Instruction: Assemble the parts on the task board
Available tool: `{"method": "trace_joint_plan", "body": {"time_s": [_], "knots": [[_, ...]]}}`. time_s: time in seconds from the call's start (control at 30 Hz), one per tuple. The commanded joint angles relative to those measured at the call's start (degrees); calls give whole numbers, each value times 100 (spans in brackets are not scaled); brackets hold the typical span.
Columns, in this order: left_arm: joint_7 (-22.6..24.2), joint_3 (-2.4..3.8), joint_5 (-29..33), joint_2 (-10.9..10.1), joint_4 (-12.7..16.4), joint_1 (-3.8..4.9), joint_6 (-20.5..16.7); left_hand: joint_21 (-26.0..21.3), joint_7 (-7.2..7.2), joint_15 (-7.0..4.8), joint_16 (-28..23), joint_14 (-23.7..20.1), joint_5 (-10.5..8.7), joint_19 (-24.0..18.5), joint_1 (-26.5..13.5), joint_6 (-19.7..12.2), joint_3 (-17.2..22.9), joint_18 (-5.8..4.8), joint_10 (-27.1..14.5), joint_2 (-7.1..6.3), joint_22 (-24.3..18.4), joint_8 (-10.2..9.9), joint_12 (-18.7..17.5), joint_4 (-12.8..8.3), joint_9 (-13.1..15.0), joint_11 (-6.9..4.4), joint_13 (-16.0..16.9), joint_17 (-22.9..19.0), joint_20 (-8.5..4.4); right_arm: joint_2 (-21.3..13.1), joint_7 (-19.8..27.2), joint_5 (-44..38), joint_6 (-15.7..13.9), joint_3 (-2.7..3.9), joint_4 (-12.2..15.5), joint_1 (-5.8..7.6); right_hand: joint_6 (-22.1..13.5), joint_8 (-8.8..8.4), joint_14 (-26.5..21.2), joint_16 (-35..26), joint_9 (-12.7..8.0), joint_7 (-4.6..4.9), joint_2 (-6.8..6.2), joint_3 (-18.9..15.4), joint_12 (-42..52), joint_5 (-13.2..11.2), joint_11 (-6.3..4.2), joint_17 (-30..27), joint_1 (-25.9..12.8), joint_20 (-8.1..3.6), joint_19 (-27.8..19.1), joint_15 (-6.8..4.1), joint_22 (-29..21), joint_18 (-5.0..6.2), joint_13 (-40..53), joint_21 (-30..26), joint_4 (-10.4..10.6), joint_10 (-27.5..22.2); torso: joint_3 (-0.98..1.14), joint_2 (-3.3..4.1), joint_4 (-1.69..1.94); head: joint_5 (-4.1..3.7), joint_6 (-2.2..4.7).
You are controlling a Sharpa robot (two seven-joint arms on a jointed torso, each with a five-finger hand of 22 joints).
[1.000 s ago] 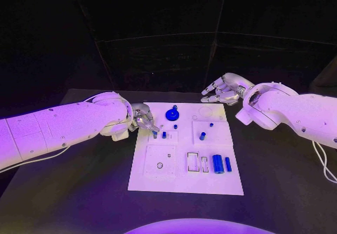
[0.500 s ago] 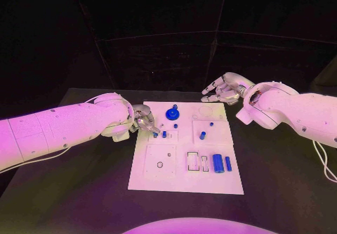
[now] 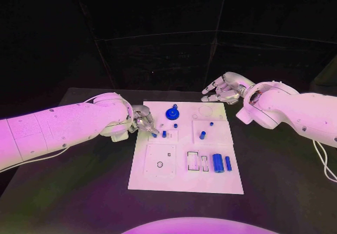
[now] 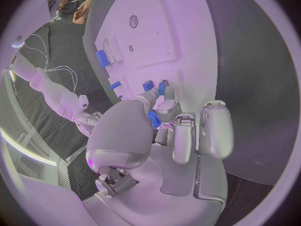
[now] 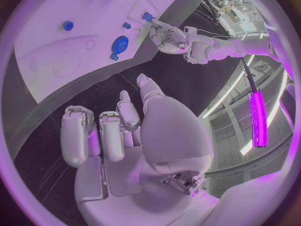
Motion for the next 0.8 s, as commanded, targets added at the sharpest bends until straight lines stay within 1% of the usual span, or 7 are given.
{"method": "trace_joint_plan", "body": {"time_s": [0.03,0.17,0.47,0.7,0.8], "knots": [[-64,-2,-34,-9,15,1,122,-17,-28,-41,18,584,26,63,15,-1,619,-39,43,-35,17,30,-10,-605,9,-3,5,1509,-49,-2,40,-9,31,5,8,12,-6,30,416,-32,1,-6,26,-20,7,37,5,767,-42,-10,-22,-5,0,41,3,-19,13,14,0,-2,1,4,-5],[-79,-2,-34,-17,18,1,123,-17,-28,-41,18,584,26,63,15,-1,619,-39,43,-35,17,30,-10,-605,9,-3,5,1509,-49,-3,41,-9,32,5,8,12,-6,30,416,-32,1,-6,26,-20,7,37,5,767,-42,-10,-22,-5,0,41,3,-19,13,14,1,0,-2,5,-11],[-83,-2,-109,-23,16,1,62,-18,-27,-40,18,584,26,64,-1,2,668,-39,51,-52,19,35,-6,-619,12,-2,10,1509,-48,-5,42,-9,30,5,9,12,-6,30,416,-32,1,-6,26,-20,7,37,5,767,-42,-10,-22,-5,0,41,3,-19,13,14,1,1,2,3,-15],[-69,-2,-127,-3,33,1,99,-16,-26,-39,18,584,26,65,-11,5,684,-40,54,-57,23,39,-4,-620,14,-1,13,1509,-48,-5,41,-9,30,5,11,12,-6,30,416,-32,1,-6,26,-20,7,37,5,767,-42,-10,-22,-5,0,41,3,-19,13,14,2,1,-3,1,-23],[-63,-2,-128,4,39,1,132,-14,-28,-38,18,584,27,67,-28,16,724,-40,92,-72,27,47,37,-630,17,-3,72,1509,-47,-6,40,-9,30,5,12,12,-6,30,416,-32,1,-6,26,-20,7,37,5,767,-42,-10,-22,-5,0,41,3,-19,13,14,2,3,-2,-4,-29]]}}
